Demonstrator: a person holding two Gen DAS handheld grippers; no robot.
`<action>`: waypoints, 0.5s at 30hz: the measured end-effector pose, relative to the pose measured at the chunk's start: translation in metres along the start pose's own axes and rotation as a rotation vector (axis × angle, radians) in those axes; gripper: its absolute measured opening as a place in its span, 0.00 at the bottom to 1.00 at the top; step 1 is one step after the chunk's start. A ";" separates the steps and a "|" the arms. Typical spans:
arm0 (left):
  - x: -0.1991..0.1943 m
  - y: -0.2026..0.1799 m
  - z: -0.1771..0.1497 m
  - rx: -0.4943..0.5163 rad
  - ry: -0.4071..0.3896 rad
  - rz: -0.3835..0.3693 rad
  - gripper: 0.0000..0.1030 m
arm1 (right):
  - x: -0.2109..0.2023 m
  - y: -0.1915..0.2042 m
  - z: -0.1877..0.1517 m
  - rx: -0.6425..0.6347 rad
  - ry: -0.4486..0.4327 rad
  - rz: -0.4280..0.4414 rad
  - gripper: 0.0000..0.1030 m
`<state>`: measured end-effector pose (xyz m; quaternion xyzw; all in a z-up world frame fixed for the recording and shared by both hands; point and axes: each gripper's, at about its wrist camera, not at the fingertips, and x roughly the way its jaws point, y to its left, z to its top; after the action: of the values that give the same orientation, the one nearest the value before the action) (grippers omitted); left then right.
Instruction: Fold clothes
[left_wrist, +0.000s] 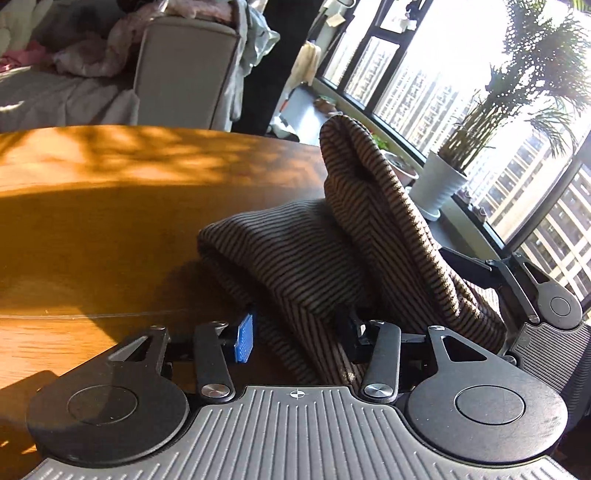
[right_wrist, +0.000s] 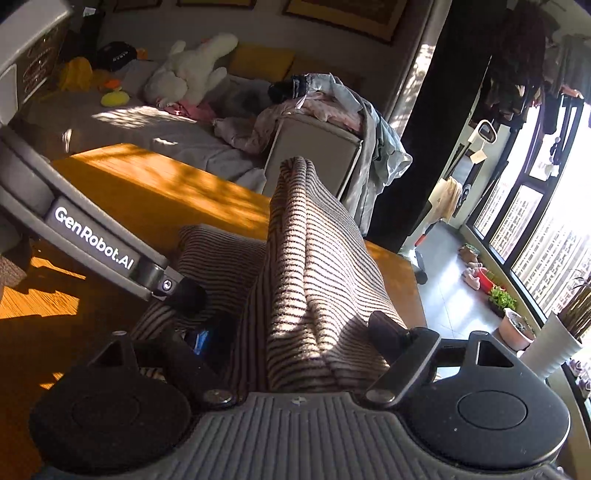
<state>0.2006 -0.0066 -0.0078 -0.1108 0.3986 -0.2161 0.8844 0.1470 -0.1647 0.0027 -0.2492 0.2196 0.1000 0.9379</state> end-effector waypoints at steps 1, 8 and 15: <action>0.001 0.000 -0.001 0.000 0.002 -0.004 0.48 | 0.001 0.001 -0.002 -0.039 -0.007 -0.023 0.60; 0.008 0.001 -0.006 0.019 0.007 -0.018 0.48 | -0.052 -0.061 0.034 0.305 -0.117 0.157 0.24; 0.006 0.007 -0.009 0.007 0.001 -0.057 0.48 | -0.054 -0.034 0.037 0.270 -0.088 0.289 0.24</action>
<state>0.1994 -0.0034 -0.0201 -0.1190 0.3952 -0.2425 0.8780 0.1228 -0.1789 0.0710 -0.0824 0.2233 0.2138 0.9475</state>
